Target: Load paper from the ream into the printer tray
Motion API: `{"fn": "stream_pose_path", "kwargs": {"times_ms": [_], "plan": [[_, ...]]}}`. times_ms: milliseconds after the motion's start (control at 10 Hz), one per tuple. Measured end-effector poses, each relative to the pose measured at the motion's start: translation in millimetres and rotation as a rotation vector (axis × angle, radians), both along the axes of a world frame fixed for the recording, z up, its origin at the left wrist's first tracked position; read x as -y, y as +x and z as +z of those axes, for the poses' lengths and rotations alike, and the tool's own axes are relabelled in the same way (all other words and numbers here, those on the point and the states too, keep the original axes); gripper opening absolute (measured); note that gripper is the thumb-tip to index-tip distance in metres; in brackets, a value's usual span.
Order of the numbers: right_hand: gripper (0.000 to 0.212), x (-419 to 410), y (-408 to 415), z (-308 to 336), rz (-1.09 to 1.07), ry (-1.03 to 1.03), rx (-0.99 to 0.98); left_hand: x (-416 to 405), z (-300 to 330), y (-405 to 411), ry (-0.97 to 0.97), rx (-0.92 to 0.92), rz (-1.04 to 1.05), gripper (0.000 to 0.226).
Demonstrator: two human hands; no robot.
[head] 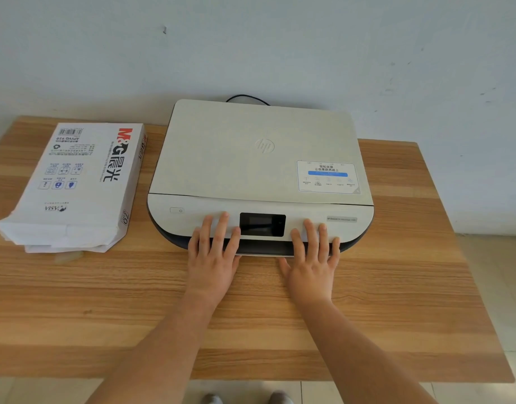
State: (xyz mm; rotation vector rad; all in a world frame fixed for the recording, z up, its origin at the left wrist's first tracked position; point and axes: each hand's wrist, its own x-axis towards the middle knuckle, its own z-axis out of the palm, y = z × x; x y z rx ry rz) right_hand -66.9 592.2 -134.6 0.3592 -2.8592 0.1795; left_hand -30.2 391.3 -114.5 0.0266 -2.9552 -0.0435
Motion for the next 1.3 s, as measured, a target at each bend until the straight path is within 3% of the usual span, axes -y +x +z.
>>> {"fn": "stream_pose_path", "kwargs": {"times_ms": [500,800,1100,1300], "plan": [[0.08,1.9,-1.9,-7.3,-0.013,-0.001,0.03,-5.7,-5.7,-3.3,-0.002,-0.006,0.011,0.067],[0.083,3.3,4.3,13.9,-0.02,0.034,0.143,-6.6,10.4,2.3,-0.005,0.141,0.026,0.074],[0.079,-3.3,17.1,67.6,0.057,0.126,0.355,-1.7,61.3,16.7,0.023,0.326,-0.037,0.07],[0.062,-11.3,26.0,135.6,0.077,-0.064,0.534,-6.9,119.5,18.0,0.131,0.451,-0.009,0.07]]}}
